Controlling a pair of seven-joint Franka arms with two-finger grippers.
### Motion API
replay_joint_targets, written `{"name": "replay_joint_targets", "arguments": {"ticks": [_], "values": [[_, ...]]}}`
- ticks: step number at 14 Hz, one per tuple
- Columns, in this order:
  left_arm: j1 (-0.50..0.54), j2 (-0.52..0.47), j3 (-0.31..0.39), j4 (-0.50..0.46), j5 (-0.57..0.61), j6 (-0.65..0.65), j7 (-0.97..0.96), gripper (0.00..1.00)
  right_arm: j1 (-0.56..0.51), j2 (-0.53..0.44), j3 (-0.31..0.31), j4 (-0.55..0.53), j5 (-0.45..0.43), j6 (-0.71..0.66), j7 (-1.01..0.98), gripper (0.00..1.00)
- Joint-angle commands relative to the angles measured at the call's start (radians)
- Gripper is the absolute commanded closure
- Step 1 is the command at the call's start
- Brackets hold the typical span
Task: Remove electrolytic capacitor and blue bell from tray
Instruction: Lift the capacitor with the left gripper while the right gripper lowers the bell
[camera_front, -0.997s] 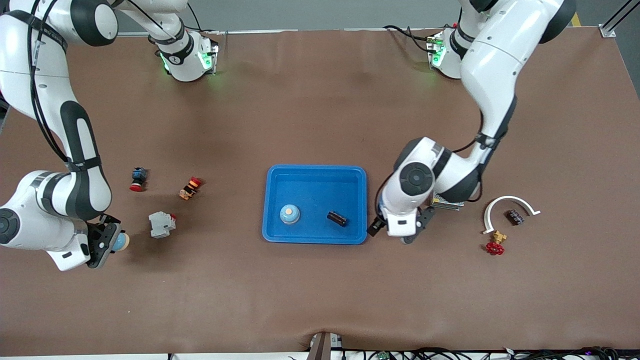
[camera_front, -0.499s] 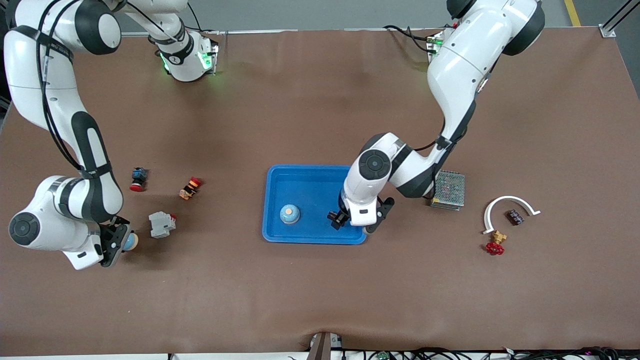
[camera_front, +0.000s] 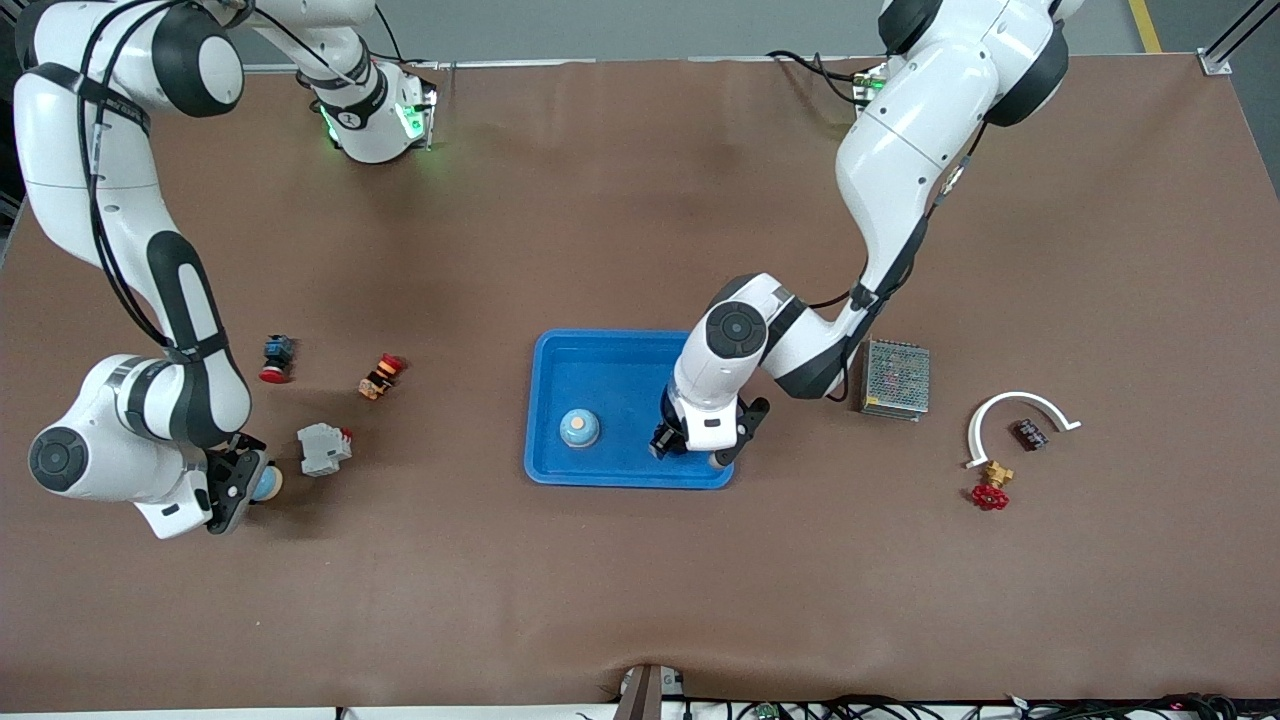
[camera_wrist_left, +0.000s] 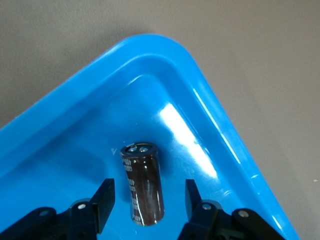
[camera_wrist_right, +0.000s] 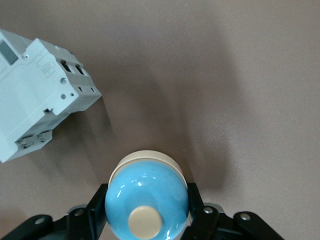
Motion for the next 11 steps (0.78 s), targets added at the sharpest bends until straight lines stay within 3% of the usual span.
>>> {"name": "replay_joint_targets", "arguments": {"ticks": [1,2,3,7,11], "values": [[-0.018,0.025,0.015,0.025,-0.002,0.018,-0.017,0.59,-0.023,0.012,0.023,0.002,0.026,0.018,-0.015,0.33],[-0.016,0.027,0.015,0.024,-0.002,0.018,-0.017,0.82,-0.024,0.012,0.023,0.003,0.028,0.018,-0.014,0.04],[-0.013,0.027,0.015,0.021,-0.003,0.018,-0.018,1.0,-0.026,0.011,0.023,0.005,0.037,0.017,-0.011,0.0],[-0.013,-0.009,0.015,0.016,-0.005,0.007,-0.018,1.0,-0.023,-0.021,0.024,0.017,0.066,-0.005,0.0,0.0],[0.033,-0.088,0.01,0.016,-0.003,-0.077,-0.003,1.0,-0.016,-0.052,0.026,0.083,0.149,-0.129,0.093,0.0]]}}
